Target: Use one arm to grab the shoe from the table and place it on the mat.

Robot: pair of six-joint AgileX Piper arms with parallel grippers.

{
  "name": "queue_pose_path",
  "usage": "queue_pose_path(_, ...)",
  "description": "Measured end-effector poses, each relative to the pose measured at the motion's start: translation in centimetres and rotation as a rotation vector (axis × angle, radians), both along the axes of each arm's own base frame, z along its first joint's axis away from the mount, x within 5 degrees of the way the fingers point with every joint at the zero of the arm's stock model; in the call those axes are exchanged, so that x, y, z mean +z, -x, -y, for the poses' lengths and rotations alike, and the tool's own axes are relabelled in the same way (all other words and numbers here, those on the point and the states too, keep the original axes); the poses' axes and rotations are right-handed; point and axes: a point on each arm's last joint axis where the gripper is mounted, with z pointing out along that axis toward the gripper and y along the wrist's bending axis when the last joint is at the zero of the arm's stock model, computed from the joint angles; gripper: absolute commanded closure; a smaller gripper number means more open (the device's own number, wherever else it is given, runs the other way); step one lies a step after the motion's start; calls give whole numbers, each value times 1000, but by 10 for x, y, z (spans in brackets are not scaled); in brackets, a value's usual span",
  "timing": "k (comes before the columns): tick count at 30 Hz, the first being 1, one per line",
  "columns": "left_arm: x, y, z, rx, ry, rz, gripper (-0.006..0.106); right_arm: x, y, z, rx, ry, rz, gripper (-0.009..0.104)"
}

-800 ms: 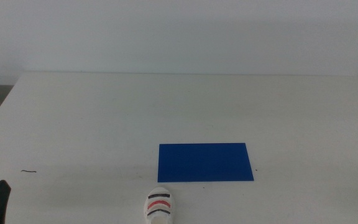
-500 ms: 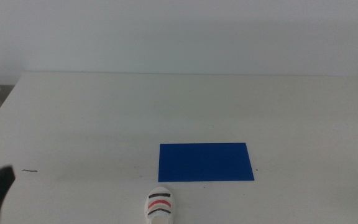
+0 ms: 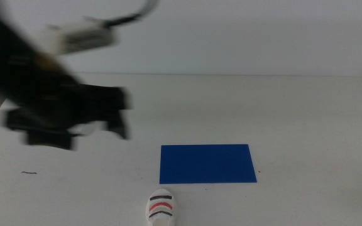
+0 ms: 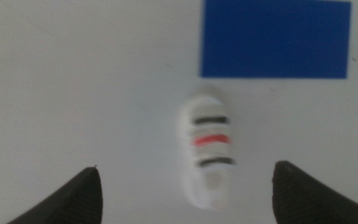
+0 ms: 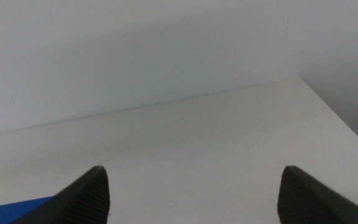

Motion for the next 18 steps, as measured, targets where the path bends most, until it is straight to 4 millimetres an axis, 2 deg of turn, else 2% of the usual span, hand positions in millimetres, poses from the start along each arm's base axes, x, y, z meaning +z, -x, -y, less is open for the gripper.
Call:
queue_pose_path(3,-18,-5,37,0,-23,-79,7,0,0,0,0,0,0,16)
queue_pose_path(8,-50,-1,76,-61,-104,-177,7,0,0,0,0,0,0,16)
queue_pose_path(13,-80,0,92,-55,-111,-182,7,0,0,0,0,0,0,16)
queue_pose_path(18,-124,7,89,7,-63,-184,7,0,0,0,0,0,0,16)
